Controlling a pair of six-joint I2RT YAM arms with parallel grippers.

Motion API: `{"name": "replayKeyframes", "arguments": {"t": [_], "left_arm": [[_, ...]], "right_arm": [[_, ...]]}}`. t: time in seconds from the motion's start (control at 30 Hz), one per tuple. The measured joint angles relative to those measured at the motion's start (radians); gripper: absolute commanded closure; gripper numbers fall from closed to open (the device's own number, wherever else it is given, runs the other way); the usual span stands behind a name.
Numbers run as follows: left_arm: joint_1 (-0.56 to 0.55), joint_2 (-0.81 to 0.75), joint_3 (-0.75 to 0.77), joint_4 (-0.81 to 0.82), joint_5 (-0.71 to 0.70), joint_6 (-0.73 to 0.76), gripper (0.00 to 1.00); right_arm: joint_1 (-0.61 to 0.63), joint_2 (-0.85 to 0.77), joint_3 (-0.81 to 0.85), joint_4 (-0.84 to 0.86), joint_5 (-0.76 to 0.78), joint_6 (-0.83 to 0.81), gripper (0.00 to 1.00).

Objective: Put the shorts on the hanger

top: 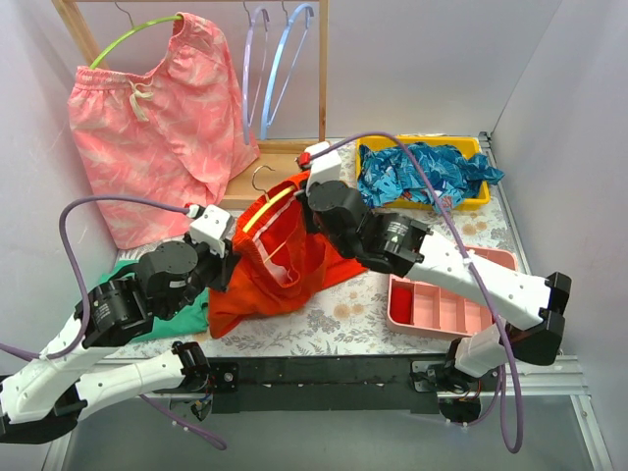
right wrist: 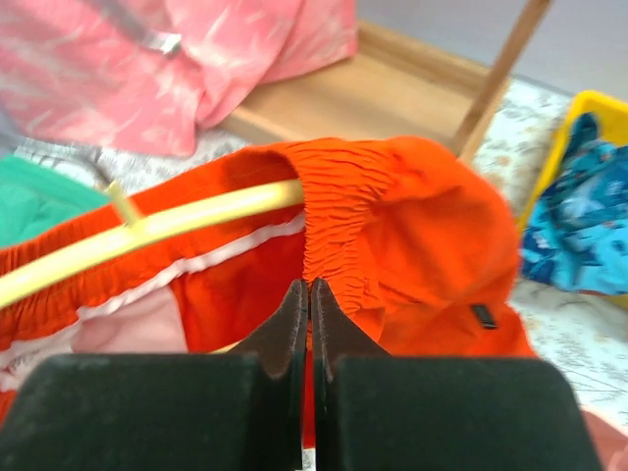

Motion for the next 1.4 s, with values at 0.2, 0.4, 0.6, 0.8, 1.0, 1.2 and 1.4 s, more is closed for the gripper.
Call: {"name": "replayKeyframes", "arguments": {"t": [0.2,0.4,0.6,0.8,1.0,1.2,1.4], "left_arm": [[0.000,-0.018,0.015,-0.015,-0.024,0.003,1.00],[0.000,-0.053,0.041,-0.038,-0.023,0.004,1.00],[0.000,-0.084,0.049,-0.069,-0.022,-0.013,1.00],[0.000,-0.089,0.031,-0.127,-0.029,-0.084,1.00],[0.000,-0.111,0.012,-0.167,-0.069,-0.198,1.00],[0.000,-0.068,0.021,-0.257,-0.233,-0.376,1.00],[0.000,-0.003,0.109,-0.293,-0.455,-0.433,1.00]], "right_arm": [[-0.047,-0.021,0.124,-0.043,0.060,-0.031,0.97],[-0.056,-0.037,0.129,-0.048,0.047,-0.051,0.86],[-0.072,-0.013,0.129,-0.009,-0.071,-0.083,0.39],[-0.072,-0.011,0.129,0.052,-0.131,-0.106,0.23],[-0.072,-0.004,0.134,0.161,-0.163,-0.146,0.18],[-0.072,0.055,0.162,0.261,-0.172,-0.177,0.18],[-0.072,0.039,0.065,0.320,-0.157,-0.173,0.18]]}}
